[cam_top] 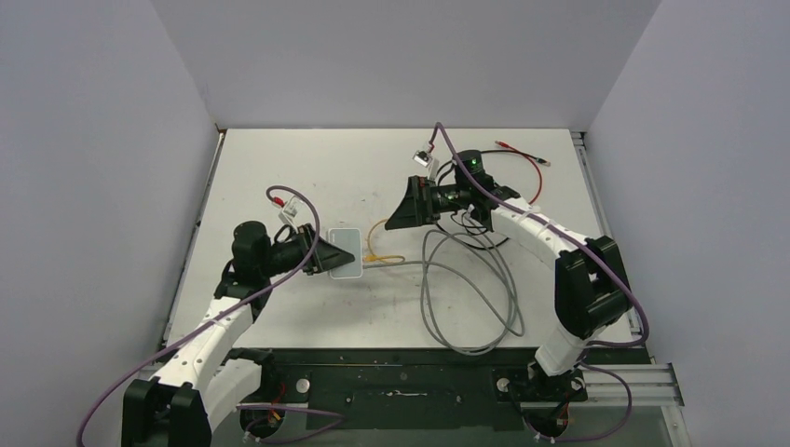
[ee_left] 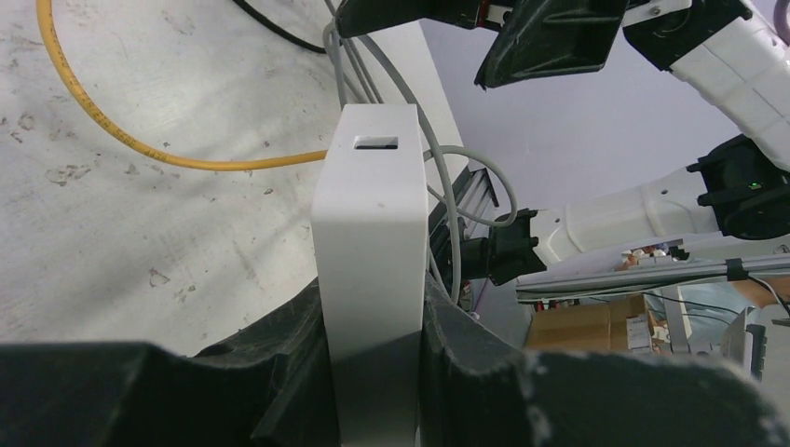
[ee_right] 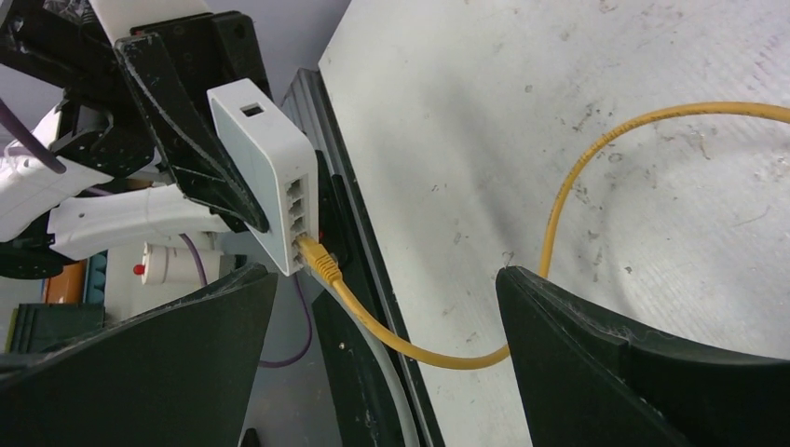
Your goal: Pull the plug from the switch port
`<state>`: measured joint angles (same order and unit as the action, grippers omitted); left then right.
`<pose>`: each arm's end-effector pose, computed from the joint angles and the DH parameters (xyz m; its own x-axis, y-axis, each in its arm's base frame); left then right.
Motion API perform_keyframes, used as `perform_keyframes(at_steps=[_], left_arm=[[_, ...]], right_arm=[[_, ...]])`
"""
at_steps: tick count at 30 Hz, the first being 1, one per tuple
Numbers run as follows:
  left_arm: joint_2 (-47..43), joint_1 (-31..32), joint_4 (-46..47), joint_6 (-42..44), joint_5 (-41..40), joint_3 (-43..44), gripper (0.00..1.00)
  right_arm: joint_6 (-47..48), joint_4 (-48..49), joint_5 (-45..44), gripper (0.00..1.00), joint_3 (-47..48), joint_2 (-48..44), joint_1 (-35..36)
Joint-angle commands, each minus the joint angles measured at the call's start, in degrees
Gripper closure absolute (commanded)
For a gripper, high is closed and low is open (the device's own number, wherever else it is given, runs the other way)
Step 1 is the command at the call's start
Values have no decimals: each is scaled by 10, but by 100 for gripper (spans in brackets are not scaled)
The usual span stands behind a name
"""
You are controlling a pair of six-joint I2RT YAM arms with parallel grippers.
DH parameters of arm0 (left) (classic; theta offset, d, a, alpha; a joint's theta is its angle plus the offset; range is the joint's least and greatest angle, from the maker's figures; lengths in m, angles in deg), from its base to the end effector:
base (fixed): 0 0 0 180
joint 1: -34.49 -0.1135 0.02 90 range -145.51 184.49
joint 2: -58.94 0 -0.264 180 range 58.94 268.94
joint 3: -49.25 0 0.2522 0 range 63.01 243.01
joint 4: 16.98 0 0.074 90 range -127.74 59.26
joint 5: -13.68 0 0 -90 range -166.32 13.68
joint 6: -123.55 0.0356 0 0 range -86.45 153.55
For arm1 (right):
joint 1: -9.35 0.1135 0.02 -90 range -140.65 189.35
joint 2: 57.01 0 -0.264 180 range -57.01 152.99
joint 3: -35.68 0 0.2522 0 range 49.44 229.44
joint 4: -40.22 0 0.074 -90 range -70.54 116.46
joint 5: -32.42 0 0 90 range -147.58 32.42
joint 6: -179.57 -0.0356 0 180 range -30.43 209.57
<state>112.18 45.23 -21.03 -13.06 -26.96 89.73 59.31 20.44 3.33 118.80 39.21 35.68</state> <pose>0.1925 -0.0640 0.2412 -0.8020 -0.3296 -0.4981 0.3672 0.3858 -0.8464 0.3186 0.1924 0.2692 -0.8604 -0.1524 -0.4863 -0.5092 0.2166 0.8330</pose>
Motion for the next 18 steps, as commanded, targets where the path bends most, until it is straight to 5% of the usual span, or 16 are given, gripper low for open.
perform_keyframes(at_steps=[1,18], left_arm=[[-10,-13,82,-23,50,11,100],[-12,-40,153,-69,103,18,100]], right_arm=[[8,45,36,8,4,-39,12],[-10,56,86,2,1,-44,51]])
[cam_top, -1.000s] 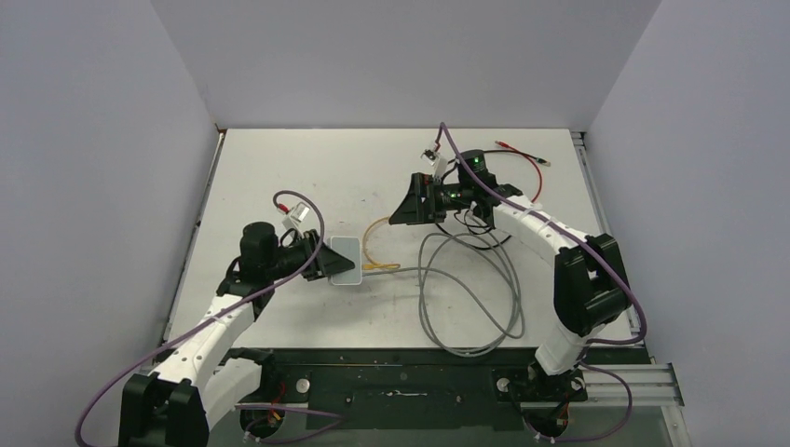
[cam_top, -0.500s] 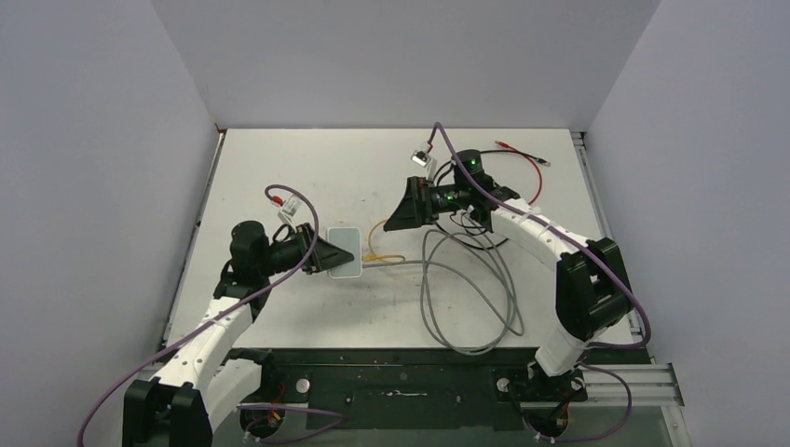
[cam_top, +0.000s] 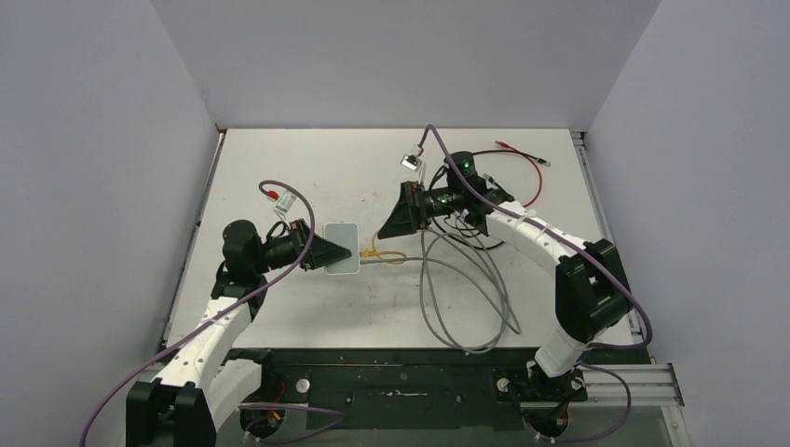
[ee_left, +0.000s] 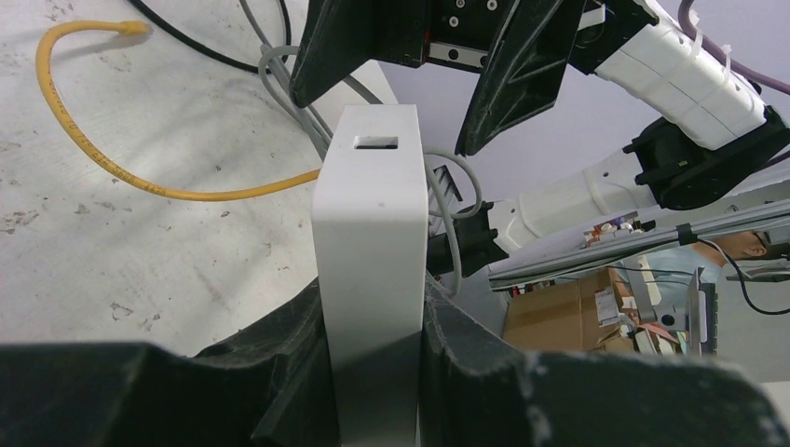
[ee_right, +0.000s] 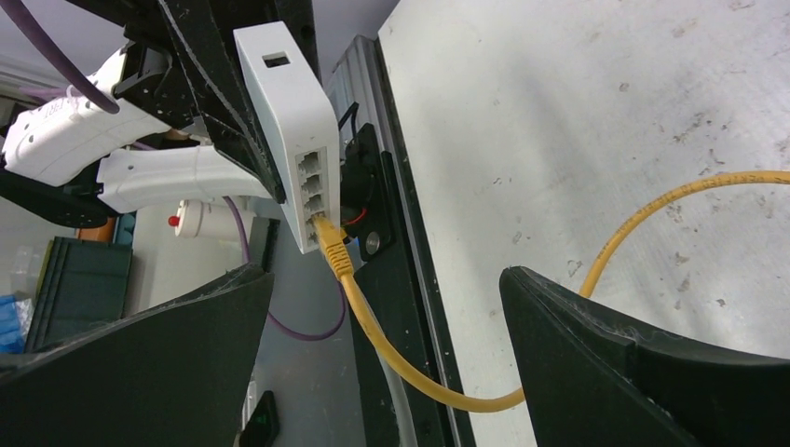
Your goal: Pull the plug from the switch port
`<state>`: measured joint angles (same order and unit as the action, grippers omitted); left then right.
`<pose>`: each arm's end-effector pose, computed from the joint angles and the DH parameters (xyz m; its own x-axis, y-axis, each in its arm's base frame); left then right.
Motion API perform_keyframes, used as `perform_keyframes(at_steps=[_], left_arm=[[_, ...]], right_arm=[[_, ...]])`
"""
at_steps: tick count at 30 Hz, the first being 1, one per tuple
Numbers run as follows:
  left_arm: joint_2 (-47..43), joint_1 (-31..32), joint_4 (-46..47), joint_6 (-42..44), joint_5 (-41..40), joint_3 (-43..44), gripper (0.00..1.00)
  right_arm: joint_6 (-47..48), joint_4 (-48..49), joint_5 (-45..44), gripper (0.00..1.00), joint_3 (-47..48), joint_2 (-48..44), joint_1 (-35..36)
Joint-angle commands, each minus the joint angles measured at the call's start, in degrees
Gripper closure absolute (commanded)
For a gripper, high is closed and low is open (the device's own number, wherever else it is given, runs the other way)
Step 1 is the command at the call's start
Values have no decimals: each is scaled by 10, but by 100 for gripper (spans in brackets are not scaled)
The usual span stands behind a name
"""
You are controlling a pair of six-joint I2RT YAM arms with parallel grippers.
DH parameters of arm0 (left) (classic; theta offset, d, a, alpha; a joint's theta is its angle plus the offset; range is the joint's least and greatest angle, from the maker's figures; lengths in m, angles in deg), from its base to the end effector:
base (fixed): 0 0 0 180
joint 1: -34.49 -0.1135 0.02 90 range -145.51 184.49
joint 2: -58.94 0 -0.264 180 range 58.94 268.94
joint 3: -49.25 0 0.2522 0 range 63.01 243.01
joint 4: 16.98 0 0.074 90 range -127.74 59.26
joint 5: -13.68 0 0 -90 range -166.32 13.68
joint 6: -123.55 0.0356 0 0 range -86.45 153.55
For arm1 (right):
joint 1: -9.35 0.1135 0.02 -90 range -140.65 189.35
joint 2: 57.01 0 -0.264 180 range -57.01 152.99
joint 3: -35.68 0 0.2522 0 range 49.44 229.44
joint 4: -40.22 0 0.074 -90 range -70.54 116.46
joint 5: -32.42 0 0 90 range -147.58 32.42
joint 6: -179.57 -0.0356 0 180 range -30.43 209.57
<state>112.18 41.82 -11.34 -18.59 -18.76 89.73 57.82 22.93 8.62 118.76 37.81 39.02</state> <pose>0.1949 -0.0554 0.2578 -0.7853 -0.3260 -0.5264 0.4547 0.2734 -0.8476 0.3022 0.2097 0.2824 -0.8294 -0.2281 -0.5099 -0.5391 0.0878 0.8377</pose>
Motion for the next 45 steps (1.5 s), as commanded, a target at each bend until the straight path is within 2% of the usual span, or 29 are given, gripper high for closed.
perform_keyframes(at_steps=[1,11,17,23,30,34,39,45], left_arm=[[-12,-6,59,-16,21,17,100],[-9,-7,57,-19,19,18,100],[-10,-7,51,-18,19,20,100],[-12,-7,49,-18,17,21,100],[-10,-7,48,-18,18,24,100],[-10,-7,48,-18,18,25,100],[-10,-7,47,-18,16,25,100],[-12,-7,46,-18,17,25,100]], right_arm=[[5,31,36,3,2,-29,23],[7,31,43,17,3,-18,66],[-18,72,39,23,2,-13,72],[-21,73,41,29,8,-4,78],[-18,72,39,17,8,3,84],[-17,71,42,17,12,10,88],[-17,71,47,26,18,23,93],[-18,72,47,44,24,30,96]])
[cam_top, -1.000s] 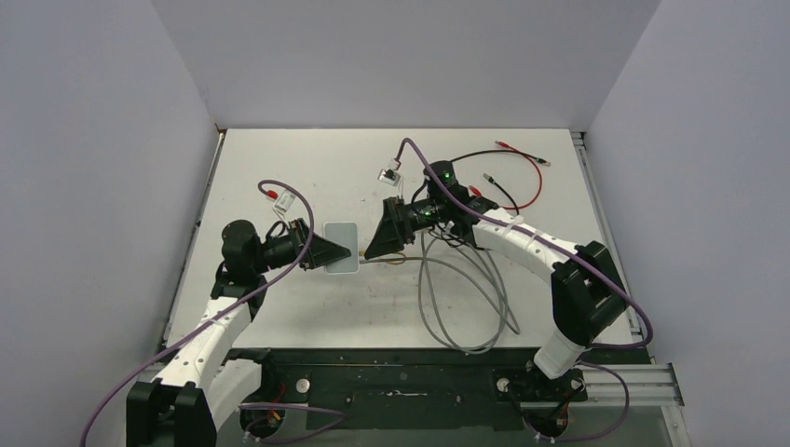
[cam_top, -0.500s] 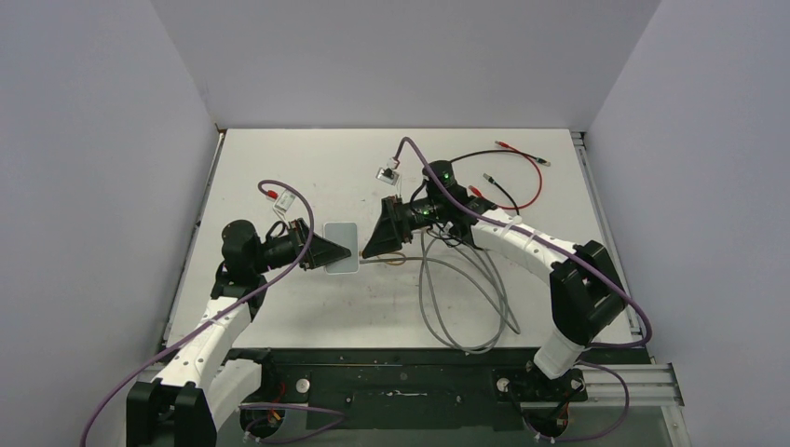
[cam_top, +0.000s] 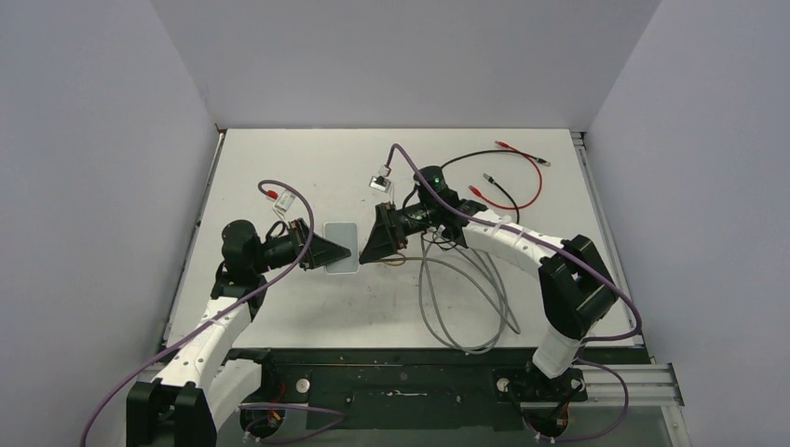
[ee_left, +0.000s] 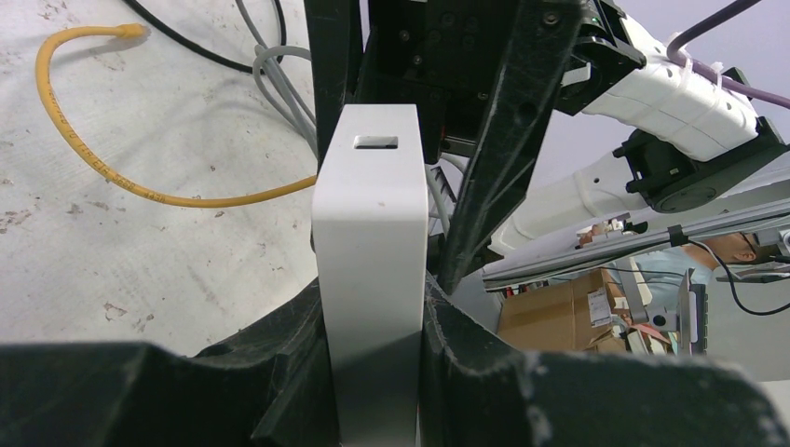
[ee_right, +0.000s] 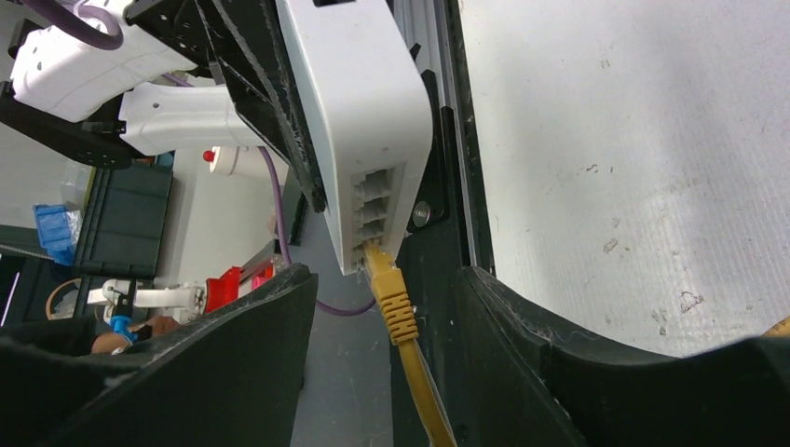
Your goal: Pull the plug from the switch port
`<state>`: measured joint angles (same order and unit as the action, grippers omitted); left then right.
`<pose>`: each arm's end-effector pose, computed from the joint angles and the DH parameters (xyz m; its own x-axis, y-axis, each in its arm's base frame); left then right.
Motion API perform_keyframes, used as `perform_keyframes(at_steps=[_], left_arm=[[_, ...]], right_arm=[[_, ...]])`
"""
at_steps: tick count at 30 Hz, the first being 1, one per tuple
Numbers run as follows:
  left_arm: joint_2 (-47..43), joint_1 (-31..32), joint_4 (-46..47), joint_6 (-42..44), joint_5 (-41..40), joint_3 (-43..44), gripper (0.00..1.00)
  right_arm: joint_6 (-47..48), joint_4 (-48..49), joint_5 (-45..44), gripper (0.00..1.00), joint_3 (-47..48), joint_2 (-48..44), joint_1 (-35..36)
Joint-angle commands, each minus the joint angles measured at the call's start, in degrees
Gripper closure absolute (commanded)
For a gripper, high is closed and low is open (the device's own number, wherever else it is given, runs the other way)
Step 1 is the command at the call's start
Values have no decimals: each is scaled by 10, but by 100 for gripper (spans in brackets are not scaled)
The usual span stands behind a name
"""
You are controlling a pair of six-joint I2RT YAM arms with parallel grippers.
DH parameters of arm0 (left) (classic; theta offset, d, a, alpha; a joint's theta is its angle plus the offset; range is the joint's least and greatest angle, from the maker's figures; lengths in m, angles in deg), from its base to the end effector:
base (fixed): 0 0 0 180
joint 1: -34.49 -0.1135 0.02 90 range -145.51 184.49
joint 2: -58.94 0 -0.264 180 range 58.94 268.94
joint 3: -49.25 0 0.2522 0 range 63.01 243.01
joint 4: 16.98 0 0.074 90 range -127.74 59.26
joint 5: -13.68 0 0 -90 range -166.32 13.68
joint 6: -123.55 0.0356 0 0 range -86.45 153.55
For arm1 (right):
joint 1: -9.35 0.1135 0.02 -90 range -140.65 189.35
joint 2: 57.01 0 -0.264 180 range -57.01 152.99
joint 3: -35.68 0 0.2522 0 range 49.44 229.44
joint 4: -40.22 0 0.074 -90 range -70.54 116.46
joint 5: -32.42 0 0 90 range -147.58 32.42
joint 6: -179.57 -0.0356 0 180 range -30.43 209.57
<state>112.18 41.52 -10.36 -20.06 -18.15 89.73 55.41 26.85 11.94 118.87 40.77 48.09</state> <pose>0.1950 -0.0545 0.2594 -0.7898 -0.3304 -0.5167 0.4502 0.2597 -0.8543 0.2725 0.2614 0.2710 -0.7880 -0.3803 -0.4843 -0.5099 -0.0379 0.8594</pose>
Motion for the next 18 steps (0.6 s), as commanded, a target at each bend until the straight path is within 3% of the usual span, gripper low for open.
perform_keyframes(at_steps=[1,3,6,8,15,18], left_arm=[[-13,-3,35,-4,11,25,100],[-13,-4,34,-4,11,24,100],[-14,-3,32,-3,11,22,100],[-15,-3,32,-3,11,20,100],[-15,-3,30,-2,11,20,100],[-15,-3,30,-2,13,19,100]], right_arm=[[6,32,14,45,24,2,5],[5,33,13,41,26,3,5],[4,35,12,24,29,2,5],[4,37,10,18,30,0,5],[-11,54,15,31,24,0,5],[-14,58,14,26,27,1,5]])
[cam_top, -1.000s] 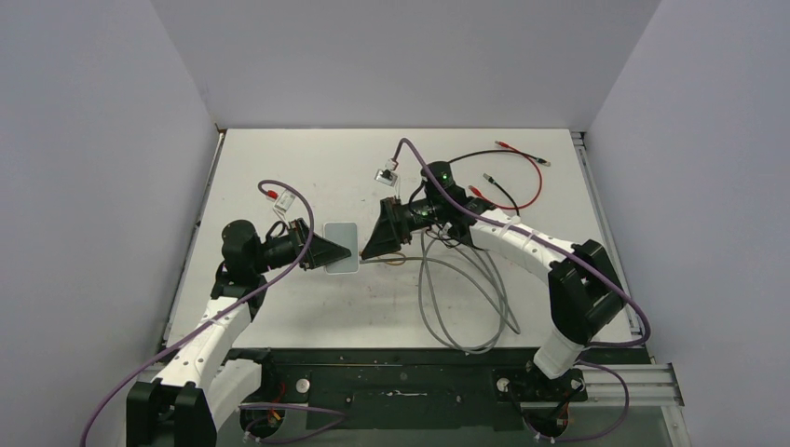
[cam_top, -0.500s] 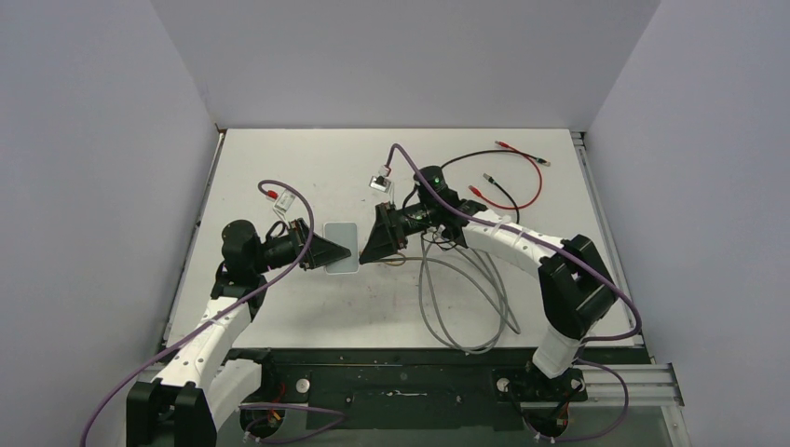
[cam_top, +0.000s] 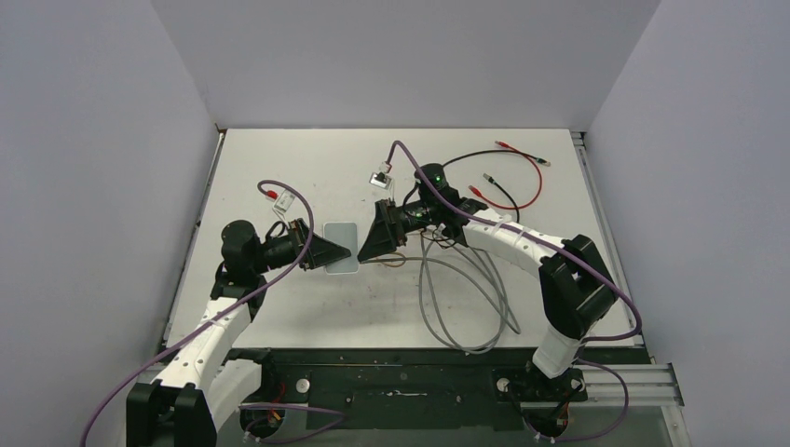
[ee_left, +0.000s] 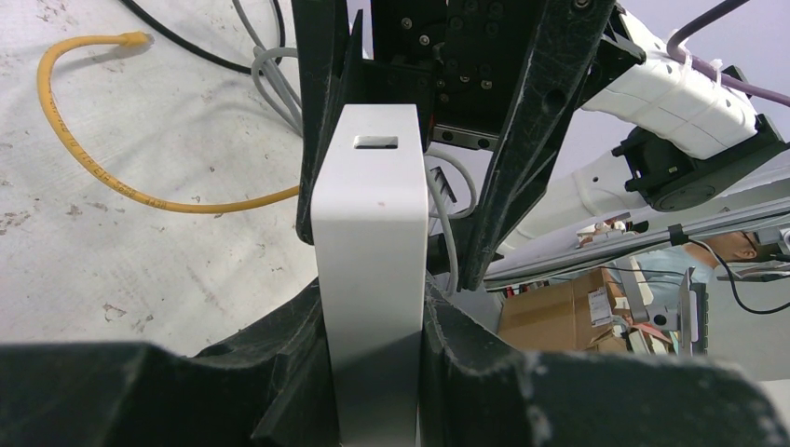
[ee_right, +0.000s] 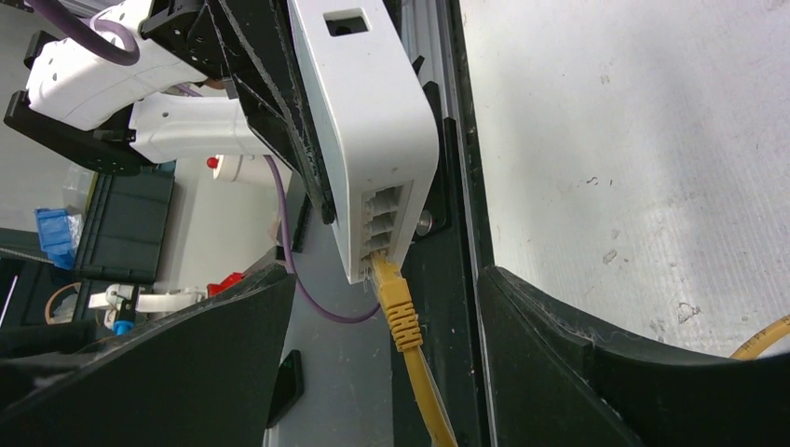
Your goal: Pull the plug from the switch port
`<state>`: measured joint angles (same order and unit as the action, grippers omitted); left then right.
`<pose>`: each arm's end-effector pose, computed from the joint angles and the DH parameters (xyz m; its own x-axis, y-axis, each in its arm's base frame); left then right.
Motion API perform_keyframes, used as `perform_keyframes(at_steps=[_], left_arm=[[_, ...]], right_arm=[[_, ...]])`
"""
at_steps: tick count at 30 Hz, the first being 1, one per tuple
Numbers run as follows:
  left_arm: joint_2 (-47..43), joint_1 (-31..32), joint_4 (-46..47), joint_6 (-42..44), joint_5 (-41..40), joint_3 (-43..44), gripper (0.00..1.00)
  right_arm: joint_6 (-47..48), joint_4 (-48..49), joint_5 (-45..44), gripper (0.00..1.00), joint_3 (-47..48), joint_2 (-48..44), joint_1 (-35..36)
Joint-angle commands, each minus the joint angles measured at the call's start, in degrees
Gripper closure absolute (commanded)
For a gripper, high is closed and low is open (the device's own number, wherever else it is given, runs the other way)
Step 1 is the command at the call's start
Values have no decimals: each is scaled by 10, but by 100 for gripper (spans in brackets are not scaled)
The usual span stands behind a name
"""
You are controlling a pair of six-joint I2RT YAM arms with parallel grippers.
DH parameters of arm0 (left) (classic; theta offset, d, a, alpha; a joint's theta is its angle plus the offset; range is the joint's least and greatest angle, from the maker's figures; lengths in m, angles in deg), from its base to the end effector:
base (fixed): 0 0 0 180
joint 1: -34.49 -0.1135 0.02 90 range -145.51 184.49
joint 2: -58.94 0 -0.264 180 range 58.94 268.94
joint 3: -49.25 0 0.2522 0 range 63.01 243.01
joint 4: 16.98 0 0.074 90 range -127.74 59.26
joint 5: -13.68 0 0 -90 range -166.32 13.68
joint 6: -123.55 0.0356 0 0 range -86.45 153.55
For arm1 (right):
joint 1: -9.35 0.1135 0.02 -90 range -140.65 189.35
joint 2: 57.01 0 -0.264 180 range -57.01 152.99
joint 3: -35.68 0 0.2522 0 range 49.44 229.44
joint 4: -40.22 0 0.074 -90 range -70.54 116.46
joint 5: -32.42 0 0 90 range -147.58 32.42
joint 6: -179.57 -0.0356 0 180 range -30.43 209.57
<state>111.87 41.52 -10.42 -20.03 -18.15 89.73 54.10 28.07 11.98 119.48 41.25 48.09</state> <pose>0.1942 -0.0544 0.2603 -0.7874 -0.3305 -0.5204 0.4543 0.2595 -0.8522 0.2751 0.2635 0.2731 -0.7905 -0.3744 -0.4846 -0.5074 -0.0425 0.8606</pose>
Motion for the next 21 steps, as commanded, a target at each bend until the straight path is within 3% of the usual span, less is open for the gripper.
perform_keyframes(at_steps=[1,4,9,18,21], left_arm=[[-12,-3,31,-2,13,19,100],[-13,-4,29,-3,13,17,100],[-15,-4,28,-2,13,15,100],[-16,-3,28,-2,12,13,100],[-16,-3,28,-2,9,13,100]], right_arm=[[-2,47,12,22,22,-3,5],[-2,48,10,13,27,-1,5],[-1,47,10,11,31,2,3],[-5,49,21,41,32,5,3],[-6,49,23,47,30,7,2]])
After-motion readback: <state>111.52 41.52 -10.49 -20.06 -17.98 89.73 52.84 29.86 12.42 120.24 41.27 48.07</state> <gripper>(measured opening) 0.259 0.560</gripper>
